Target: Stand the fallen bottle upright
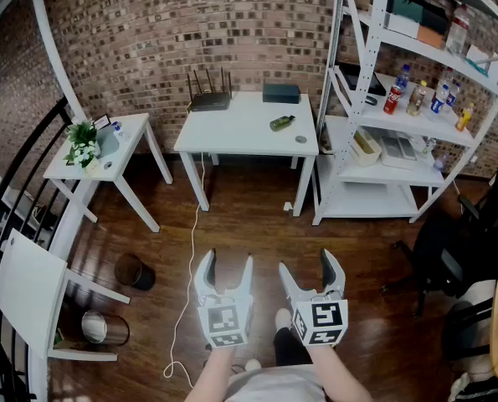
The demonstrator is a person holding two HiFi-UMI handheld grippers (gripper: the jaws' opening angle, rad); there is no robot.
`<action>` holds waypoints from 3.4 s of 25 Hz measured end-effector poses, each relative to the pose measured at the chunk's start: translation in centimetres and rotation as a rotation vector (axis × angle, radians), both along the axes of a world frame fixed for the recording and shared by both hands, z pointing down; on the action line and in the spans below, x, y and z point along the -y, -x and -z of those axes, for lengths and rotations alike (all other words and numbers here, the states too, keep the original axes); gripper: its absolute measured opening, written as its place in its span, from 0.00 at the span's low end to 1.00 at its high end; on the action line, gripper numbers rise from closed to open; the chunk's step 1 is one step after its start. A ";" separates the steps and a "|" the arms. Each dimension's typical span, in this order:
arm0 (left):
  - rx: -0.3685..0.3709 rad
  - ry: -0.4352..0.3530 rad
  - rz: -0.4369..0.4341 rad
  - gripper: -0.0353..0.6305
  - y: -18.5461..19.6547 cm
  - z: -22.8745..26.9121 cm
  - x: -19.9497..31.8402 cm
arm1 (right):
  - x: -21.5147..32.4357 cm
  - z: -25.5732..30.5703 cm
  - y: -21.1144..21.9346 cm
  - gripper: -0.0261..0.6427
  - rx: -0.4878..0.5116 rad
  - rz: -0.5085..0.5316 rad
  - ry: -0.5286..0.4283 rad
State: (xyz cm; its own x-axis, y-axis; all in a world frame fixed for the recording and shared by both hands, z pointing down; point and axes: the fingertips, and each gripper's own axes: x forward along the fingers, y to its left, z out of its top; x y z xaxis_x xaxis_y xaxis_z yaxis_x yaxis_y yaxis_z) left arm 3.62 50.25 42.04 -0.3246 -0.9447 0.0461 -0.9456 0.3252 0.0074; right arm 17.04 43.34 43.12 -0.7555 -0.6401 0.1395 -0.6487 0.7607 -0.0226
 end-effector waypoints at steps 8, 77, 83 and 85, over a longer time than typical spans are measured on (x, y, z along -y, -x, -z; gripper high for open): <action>0.034 -0.033 0.011 0.54 0.8 3.4 12.5 | 13.3 4.8 2.8 0.60 0.093 0.050 -0.042; -0.051 0.593 -0.574 0.49 23.7 -16.3 84.4 | 82.4 -4.3 27.7 0.58 -0.006 -0.010 0.201; -0.044 0.895 -0.760 0.50 22.4 -23.7 87.0 | 83.1 -6.2 26.9 0.58 -0.081 -0.105 0.232; -0.038 0.945 -0.801 0.50 21.9 -25.7 88.2 | 83.3 -6.9 26.4 0.58 -0.092 -0.129 0.246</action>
